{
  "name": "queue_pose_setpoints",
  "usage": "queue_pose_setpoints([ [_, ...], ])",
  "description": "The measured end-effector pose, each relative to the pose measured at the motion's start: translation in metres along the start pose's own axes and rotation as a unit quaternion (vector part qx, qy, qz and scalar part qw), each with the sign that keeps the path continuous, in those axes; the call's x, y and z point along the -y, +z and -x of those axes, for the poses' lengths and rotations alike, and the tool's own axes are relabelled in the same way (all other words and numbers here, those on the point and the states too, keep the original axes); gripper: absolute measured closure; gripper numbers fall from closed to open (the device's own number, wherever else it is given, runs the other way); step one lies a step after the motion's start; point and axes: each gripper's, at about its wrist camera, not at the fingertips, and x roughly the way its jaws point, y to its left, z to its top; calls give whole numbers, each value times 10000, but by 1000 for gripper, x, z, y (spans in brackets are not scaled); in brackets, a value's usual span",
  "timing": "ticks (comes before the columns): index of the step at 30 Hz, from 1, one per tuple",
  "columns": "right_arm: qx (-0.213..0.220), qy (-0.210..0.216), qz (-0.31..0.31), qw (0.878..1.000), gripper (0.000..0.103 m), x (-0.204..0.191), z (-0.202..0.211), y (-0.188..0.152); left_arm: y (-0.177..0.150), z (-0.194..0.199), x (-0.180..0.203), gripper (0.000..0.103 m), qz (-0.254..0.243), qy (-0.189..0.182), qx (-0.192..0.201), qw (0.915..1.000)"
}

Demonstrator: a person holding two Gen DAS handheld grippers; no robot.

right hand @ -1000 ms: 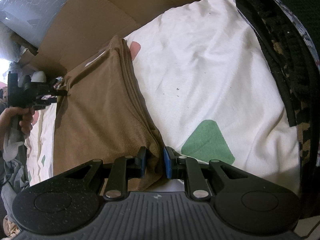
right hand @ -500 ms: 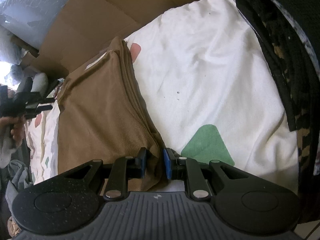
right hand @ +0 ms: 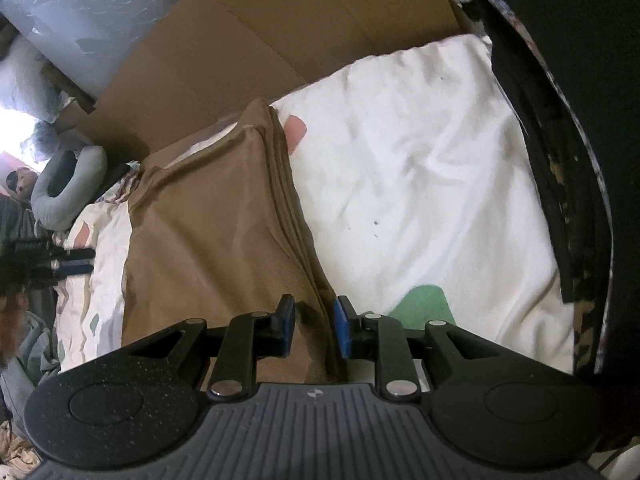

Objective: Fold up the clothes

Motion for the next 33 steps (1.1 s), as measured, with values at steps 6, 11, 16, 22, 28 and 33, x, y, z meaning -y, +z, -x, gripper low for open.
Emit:
queue_pose_setpoints([
  [6, -31, 156, -128, 9998, 80, -4, -5, 11, -50, -3, 8, 54, -7, -73, -268, 9996],
  [11, -24, 126, -130, 9998, 79, -2, -16, 16, -82, -8, 5, 54, 232, -199, -434, 9986],
  [16, -181, 122, 0, 9998, 78, -3, -27, 16, -97, -8, 2, 55, 372, -337, -523, 9974],
  [22, -254, 59, 110, 9996, 78, -1, -32, 16, -116, -13, 0, 68, 394, -333, -961, 9940],
  [28, -323, 4, 213, 9993, 77, 1, -37, 16, -136, -16, 3, 75, 194, 4, -1359, 9905],
  [33, -366, 2, 261, 9990, 76, 1, -37, 17, -138, -10, 4, 75, 56, 22, -1460, 9893],
])
